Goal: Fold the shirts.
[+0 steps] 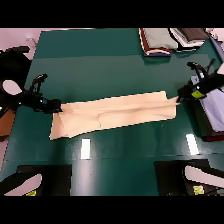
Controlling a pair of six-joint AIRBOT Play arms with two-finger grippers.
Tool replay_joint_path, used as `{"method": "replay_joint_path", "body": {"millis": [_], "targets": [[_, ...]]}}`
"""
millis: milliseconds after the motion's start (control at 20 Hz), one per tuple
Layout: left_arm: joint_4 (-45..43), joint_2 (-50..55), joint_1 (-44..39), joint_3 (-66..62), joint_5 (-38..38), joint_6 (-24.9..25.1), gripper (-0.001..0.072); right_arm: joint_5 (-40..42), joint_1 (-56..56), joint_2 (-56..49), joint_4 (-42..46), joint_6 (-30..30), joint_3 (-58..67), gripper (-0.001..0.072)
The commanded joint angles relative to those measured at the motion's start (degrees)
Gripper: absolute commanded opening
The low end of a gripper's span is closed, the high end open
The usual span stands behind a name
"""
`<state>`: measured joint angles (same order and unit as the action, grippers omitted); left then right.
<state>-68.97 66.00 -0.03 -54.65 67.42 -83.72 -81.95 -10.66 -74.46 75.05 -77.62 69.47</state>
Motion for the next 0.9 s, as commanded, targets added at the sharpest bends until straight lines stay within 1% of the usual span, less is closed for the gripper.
{"method": "replay_joint_path", "body": {"millis": [0, 50, 100, 150, 200, 250, 300, 350, 400, 450, 500, 550, 700, 850], "targets": [[-0.1, 3.1, 0.0, -1.6, -5.6, 0.2, 0.0025, 2.1, 2.9, -8.5, -2.1, 0.0, 8.0, 0.0021], [-0.1, 3.0, 0.0, -1.7, -6.5, 0.2, 0.0029, 2.0, 3.4, -10.5, -2.3, 0.0, 9.9, 0.0094], [-0.1, 3.0, 0.0, -1.9, -7.0, 0.1, 0.0269, 2.0, 3.5, -12.0, -3.5, 0.2, 11.7, 0.0318], [-0.1, 3.0, 0.0, -2.4, -7.0, -0.5, 0.0531, 1.9, 3.5, -13.1, -4.7, 0.6, 13.0, 0.04], [0.0, 3.0, 0.0, -3.1, -6.6, -0.5, 0.0545, 1.8, 3.0, -13.7, -6.6, 2.3, 13.9, 0.04], [0.2, 3.0, 0.0, -4.1, -5.9, -0.5, 0.0545, 1.8, 2.1, -13.8, -8.7, 3.8, 14.0, 0.0401], [0.4, 3.0, 0.0, -4.9, -4.9, -0.5, 0.0544, 1.3, 1.1, -13.8, -10.7, 5.2, 14.0, 0.0422], [1.1, 3.0, 0.0, -5.6, -3.9, -0.5, 0.0421, 0.2, -0.4, -13.8, -11.8, 6.1, 13.9, 0.0481], [2.6, 3.0, 0.0, -5.7, -3.3, -0.3, 0.0212, -0.9, -2.2, -13.6, -12.6, 6.9, 13.3, 0.0555], [4.0, 3.0, 0.0, -5.6, -2.8, -0.2, 0.0101, -1.2, -4.1, -13.4, -12.9, 6.9, 12.0, 0.0615], [5.5, 3.0, 0.0, -5.6, -2.6, -0.2, 0.0076, -1.5, -6.0, -13.4, -14.1, 7.0, 10.3, 0.0652], [7.4, 3.0, -0.1, -5.6, -2.6, 0.2, 0.0024, -1.6, -8.7, -13.4, -15.9, 7.2, 7.6, 0.0685], [7.9, 3.1, -4.0, -5.6, -3.5, 0.2, 0.0024, 1.4, -14.8, -13.9, -20.9, 9.5, -1.6, 0.0688], [8.0, 3.1, -11.1, -5.6, -8.7, -1.2, 0.0023, 2.6, -16.3, -16.7, -25.2, 12.5, -7.2, 0.0674]]}}
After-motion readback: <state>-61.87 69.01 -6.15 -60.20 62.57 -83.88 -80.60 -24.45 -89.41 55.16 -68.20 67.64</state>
